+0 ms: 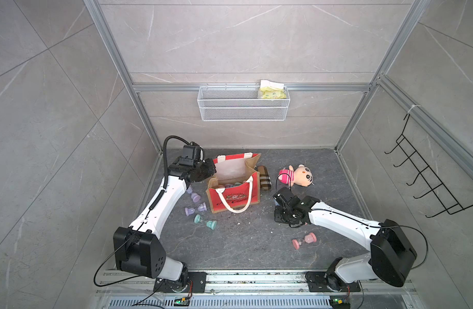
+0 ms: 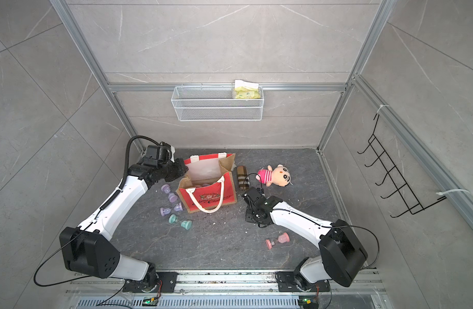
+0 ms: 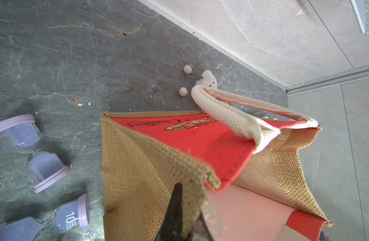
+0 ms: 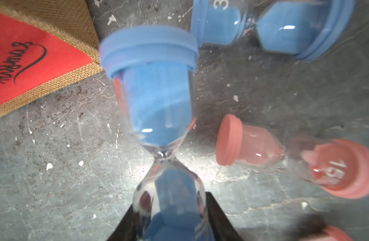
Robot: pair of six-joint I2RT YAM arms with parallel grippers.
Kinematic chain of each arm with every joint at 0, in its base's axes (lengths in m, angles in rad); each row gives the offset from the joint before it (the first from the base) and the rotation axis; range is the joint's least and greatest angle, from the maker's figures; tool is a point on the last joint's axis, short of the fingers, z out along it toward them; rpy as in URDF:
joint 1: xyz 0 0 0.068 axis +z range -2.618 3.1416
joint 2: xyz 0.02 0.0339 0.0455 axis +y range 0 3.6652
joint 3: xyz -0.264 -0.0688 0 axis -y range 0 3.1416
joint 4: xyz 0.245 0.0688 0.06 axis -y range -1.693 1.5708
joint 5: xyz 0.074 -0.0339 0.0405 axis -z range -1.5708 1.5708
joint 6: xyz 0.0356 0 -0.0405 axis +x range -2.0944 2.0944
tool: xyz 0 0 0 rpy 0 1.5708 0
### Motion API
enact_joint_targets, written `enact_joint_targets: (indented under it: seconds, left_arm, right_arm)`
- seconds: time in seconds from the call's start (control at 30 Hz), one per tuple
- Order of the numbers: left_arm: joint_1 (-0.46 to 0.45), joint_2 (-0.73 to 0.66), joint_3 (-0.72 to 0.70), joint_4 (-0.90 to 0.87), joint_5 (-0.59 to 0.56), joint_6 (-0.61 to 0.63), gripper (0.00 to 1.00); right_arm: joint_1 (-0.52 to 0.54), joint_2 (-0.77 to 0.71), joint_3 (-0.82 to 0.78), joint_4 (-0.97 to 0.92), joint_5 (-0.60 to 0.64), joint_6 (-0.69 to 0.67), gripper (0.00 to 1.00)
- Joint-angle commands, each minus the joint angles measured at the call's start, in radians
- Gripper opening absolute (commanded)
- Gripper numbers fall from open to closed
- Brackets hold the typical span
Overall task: Put the hourglass into the canvas bag
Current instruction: Pick up the hourglass from the center of the board, then place the hourglass in the canvas bag.
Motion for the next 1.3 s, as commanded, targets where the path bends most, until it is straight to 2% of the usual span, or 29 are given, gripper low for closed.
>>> enact_joint_targets:
  seconds: [0.0, 0.2, 0.4, 0.77, 0.93, 1.07, 1.27]
  left_arm:
    - [-0.006, -0.036, 0.04, -0.014, 0.007, 0.017, 0.0]
    - [-0.005, -0.025, 0.066, -0.018, 0.0, 0.049, 0.0]
    - [-0.002, -0.015, 0.073, 0.008, 0.007, 0.095, 0.0]
    - [0.0, 0.012, 0.071, 0.046, 0.09, 0.063, 0.0]
    - [0.001, 0.004, 0.067, 0.041, 0.086, 0.054, 0.0]
    - [0.001, -0.004, 0.065, 0.038, 0.088, 0.054, 0.0]
    - [0.0, -0.025, 0.064, 0.035, 0.081, 0.048, 0.0]
  right_arm:
    - [0.002, -0.08, 0.078, -0.086, 0.062, -0.042, 0.14]
    - [0.006, -0.145, 0.231, -0.181, 0.092, -0.111, 0.11]
    - [0.024, -0.1, 0.45, -0.208, 0.064, -0.208, 0.1]
    - [0.143, 0.181, 0.821, -0.137, -0.019, -0.316, 0.06]
    - [0.155, 0.337, 0.971, -0.14, -0.08, -0.31, 0.06]
    - [0.155, 0.472, 1.093, -0.186, -0.086, -0.302, 0.05]
    - [0.153, 0.614, 1.189, -0.214, -0.053, -0.276, 0.03]
